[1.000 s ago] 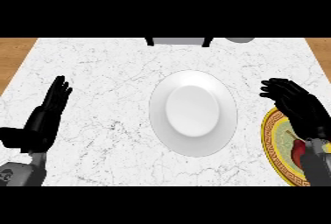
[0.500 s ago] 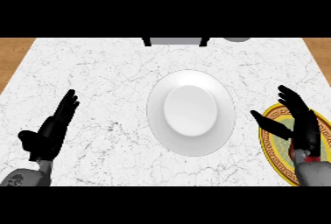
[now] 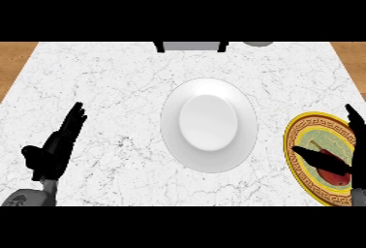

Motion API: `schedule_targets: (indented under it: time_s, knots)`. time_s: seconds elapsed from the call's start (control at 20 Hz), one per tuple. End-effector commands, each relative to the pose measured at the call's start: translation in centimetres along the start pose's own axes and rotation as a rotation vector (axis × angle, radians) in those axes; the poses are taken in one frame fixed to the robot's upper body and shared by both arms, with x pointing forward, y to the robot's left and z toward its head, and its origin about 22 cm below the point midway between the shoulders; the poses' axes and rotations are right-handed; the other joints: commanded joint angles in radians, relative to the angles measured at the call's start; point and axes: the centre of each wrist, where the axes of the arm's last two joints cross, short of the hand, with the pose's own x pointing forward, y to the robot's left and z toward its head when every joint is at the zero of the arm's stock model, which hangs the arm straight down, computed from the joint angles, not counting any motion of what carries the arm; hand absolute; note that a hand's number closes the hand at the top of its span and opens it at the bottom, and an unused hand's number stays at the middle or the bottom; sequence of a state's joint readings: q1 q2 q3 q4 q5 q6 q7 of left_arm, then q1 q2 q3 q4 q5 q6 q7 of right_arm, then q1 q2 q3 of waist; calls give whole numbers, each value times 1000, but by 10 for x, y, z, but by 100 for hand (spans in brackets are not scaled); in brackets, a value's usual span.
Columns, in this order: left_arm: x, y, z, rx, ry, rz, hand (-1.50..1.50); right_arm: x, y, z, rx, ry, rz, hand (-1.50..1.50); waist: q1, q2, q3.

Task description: Pick the pear from the plate and place it in the plate

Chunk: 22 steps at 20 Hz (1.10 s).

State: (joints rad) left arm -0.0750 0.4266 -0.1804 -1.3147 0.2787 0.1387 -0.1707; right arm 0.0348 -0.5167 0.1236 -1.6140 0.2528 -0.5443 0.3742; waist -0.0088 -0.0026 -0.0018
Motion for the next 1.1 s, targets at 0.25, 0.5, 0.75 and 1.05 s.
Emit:
schedule_targets:
  time_s: [0.25, 0.5, 0.75, 1.05]
  knots:
    - [-5, -4, 2, -26, -1, 2, 0, 24, -37, -10, 231, 234, 402, -150, 15, 4, -1]
    - [9, -3, -14, 5, 7, 1, 0, 57, -59, -20, 348, 323, 448, -150, 7, 3, 1]
    - [0, -14, 3, -12, 7, 8, 0, 36, -51, -33, 384, 442, 482, -150, 14, 4, 2]
    - [-5, -9, 13, -6, -10, 6, 0, 28, -41, -32, 422, 498, 590, -150, 14, 3, 2]
